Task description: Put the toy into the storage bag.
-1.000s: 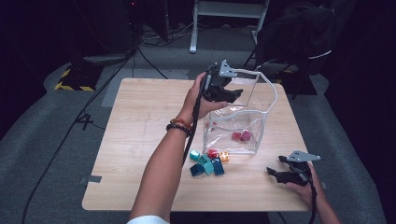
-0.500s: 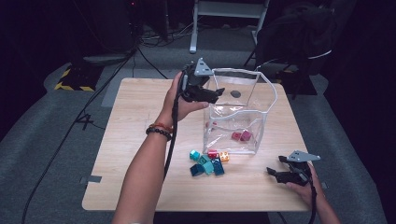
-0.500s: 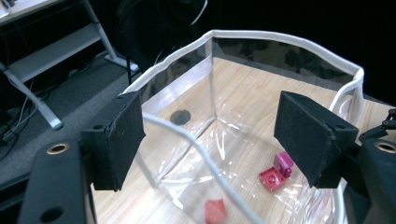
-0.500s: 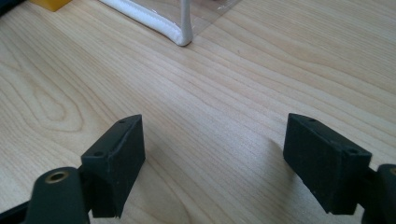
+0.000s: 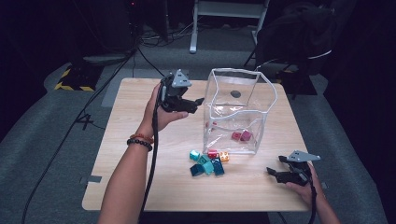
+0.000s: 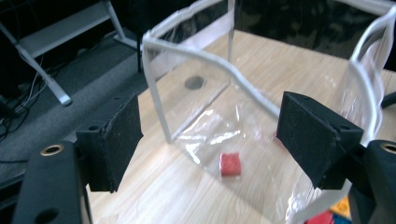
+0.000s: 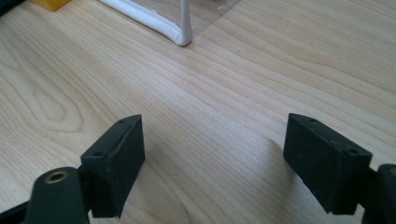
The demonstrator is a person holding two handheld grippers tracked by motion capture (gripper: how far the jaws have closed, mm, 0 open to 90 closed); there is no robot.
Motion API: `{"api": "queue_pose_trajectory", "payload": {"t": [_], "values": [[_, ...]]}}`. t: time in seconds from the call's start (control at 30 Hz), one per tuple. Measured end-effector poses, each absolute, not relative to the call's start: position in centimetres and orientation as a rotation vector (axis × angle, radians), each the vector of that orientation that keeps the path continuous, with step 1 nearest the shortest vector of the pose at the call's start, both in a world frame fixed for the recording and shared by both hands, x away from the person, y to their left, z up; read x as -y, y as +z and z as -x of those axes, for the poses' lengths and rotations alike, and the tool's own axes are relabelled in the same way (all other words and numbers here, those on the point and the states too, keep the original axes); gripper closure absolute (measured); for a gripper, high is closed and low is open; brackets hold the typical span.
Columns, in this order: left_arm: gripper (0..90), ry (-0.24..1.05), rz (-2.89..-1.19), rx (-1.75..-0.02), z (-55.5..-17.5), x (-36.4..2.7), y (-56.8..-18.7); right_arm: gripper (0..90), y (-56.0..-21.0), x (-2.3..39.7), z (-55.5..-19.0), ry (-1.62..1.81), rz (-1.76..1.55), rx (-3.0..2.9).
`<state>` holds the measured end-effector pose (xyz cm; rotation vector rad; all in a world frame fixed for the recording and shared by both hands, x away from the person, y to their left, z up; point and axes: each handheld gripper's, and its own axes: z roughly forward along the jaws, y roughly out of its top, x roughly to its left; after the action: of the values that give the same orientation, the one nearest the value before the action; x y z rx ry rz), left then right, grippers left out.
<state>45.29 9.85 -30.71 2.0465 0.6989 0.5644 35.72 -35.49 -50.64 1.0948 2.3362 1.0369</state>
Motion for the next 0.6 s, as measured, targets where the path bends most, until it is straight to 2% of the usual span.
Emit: {"api": "queue_pose_trajectory", "payload": {"t": [0.6], "values": [[20.9,0.45,-2.163,-0.706,-42.2,-11.9,-39.4,20.8,-50.6,35.5,-35.7,1.037,-1.095,-2.336]]}}
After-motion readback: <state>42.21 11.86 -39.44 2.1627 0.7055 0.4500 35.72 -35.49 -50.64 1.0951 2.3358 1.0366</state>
